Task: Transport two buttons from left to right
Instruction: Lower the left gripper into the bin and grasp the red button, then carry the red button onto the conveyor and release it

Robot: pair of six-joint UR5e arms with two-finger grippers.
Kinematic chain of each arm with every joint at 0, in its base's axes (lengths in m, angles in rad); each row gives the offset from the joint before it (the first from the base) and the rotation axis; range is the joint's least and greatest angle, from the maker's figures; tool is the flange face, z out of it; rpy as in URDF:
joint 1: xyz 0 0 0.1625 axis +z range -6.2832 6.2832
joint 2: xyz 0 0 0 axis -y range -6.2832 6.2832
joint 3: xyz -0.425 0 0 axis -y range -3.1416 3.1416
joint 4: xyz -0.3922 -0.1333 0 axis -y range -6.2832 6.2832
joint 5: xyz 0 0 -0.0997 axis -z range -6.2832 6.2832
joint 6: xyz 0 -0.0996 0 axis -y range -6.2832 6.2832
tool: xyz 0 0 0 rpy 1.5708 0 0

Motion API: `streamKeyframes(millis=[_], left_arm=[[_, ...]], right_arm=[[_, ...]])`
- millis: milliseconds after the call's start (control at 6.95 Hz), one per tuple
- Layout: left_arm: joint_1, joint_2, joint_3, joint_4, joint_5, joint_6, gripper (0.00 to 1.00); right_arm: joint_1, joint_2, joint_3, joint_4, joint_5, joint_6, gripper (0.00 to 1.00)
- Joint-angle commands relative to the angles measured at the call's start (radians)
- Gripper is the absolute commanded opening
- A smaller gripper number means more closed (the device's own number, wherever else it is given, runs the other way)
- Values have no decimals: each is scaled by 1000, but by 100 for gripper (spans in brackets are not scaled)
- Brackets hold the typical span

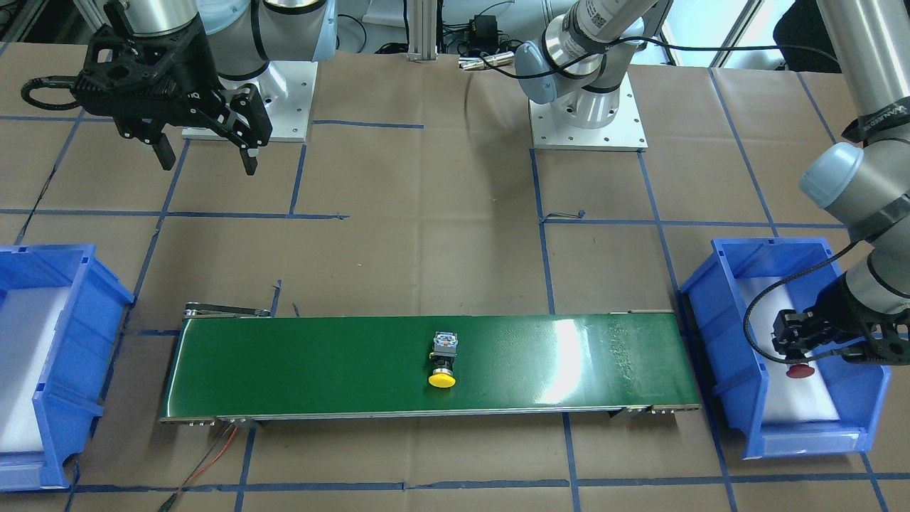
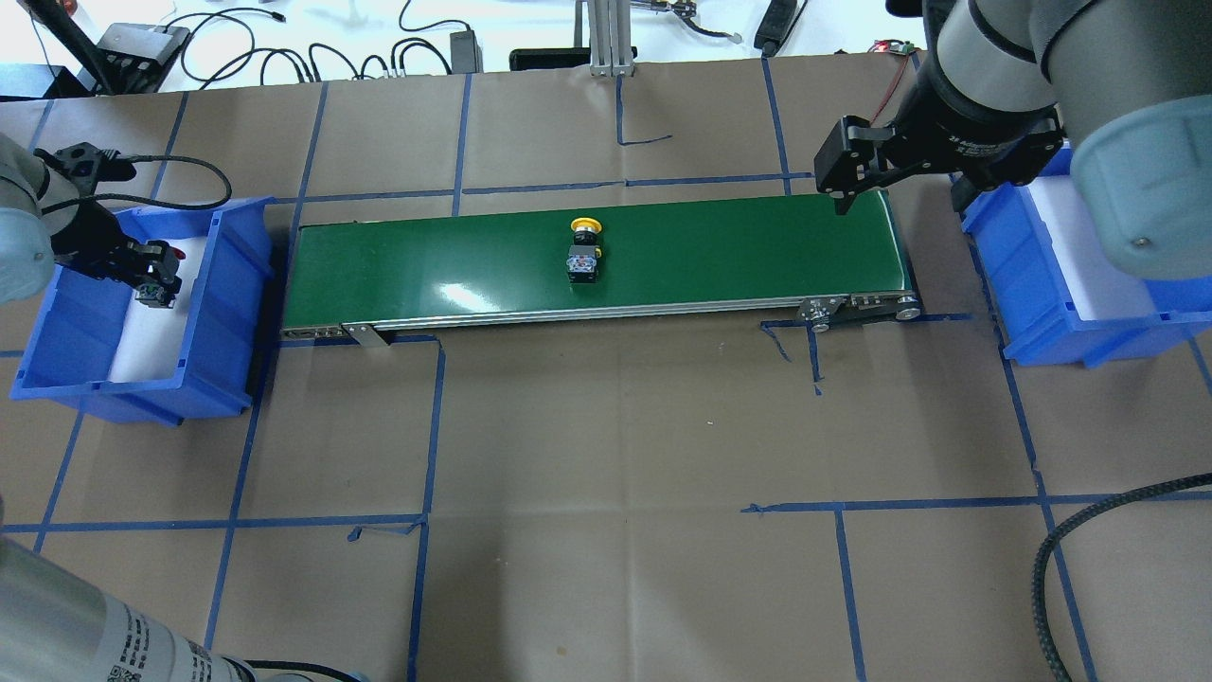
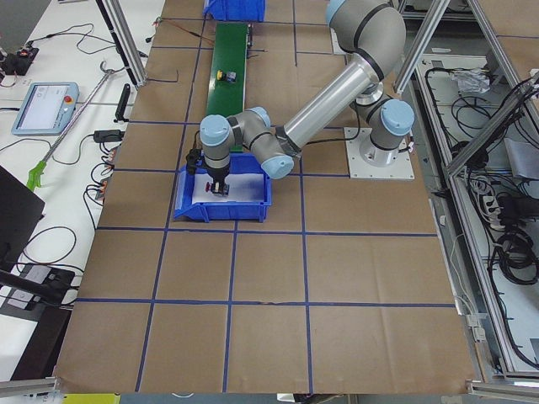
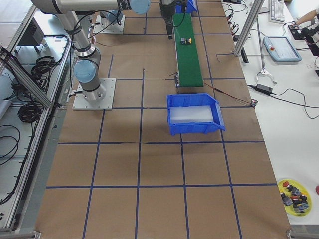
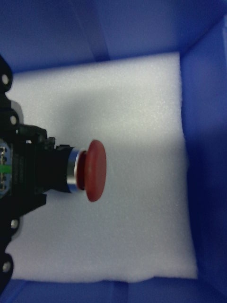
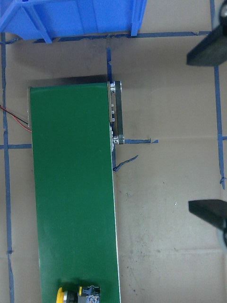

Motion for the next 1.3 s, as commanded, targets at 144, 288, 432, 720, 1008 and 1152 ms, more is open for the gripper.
streamKeyframes(millis=[144,288,432,720,1008,1152], left_arm=[[-1,147,113,-315,7,2,14],[-5,183,135,-380,8,-1,14],[-22,193,136,-393,7,-27,14],[-130,202,138,-393,10,-121,14],[-281,201,117,-384,10,-340,14],[-351,192,110,-379,20,-445,14]], right_arm=[[0,-1,-1,0,0,0,100],[0,-1,-1,-1,0,0,100],[0,1,-1,-1,-1,0,100],[0,-1,-1,-1,-1,-1,100],[0,-1,0,0,0,-2,100],[0,-1,-1,2,-1,0,100]])
